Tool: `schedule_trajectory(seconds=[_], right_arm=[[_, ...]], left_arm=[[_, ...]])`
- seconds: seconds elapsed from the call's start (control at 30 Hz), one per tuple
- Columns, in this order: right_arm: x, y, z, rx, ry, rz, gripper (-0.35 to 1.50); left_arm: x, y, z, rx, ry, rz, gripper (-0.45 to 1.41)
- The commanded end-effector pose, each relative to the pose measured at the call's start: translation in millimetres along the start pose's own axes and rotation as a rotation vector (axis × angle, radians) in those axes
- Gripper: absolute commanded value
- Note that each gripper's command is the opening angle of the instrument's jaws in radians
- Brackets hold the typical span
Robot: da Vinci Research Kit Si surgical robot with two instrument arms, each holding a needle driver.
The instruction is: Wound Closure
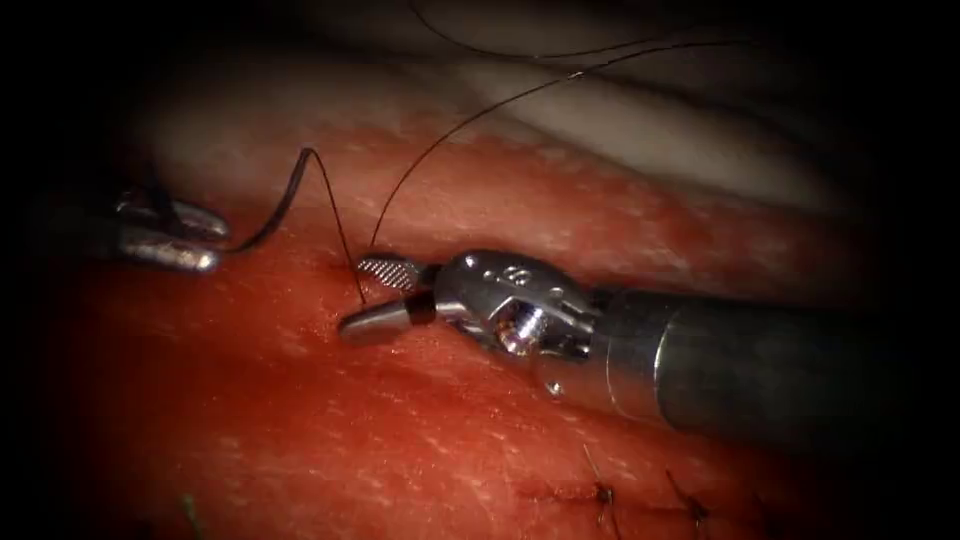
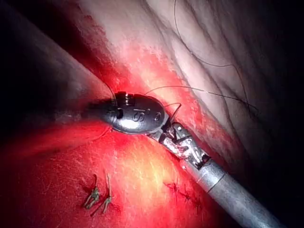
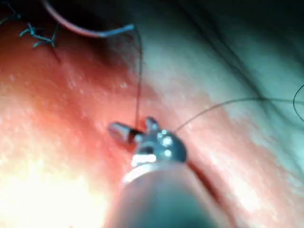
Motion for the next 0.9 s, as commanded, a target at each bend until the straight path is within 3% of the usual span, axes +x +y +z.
schedule_trajectory(seconds=[0.03, 0.13, 0.2, 0.23, 0.43, 0.7, 0.9], right_arm=[[0.3, 0.1, 1.1, 0.002, 0.003, -0.002, 1.13], [0.0, 0.0, 1.2, 0.018, 0.005, -0.005, 0.96], [-0.7, 0.0, 1.0, 0.028, -0.003, -0.018, -0.11], [-1.0, 0.0, 0.8, 0.029, -0.006, -0.020, -0.35], [-1.8, -0.6, -0.1, 0.008, -0.072, 0.002, -0.35], [0.7, -10.0, 0.0, 0.082, -0.128, 0.049, -0.35], [2.6, -13.7, 0.0, 0.124, -0.102, 0.066, -0.35]], left_arm=[[-0.7, 0.1, 0.5, 0.000, 0.001, -0.002, -0.35], [-0.6, 0.1, 0.5, 0.000, 0.001, -0.002, -0.35], [-0.7, 0.0, 0.5, 0.000, 0.001, -0.002, -0.35], [-0.7, 0.0, 0.5, 0.000, 0.001, -0.002, -0.35], [-0.8, -0.2, 0.1, 0.008, -0.002, 0.015, -0.35], [-5.9, -1.0, -1.0, 0.158, -0.076, 0.084, -0.35], [-6.5, -0.3, -2.2, 0.184, -0.088, 0.092, -0.35]])
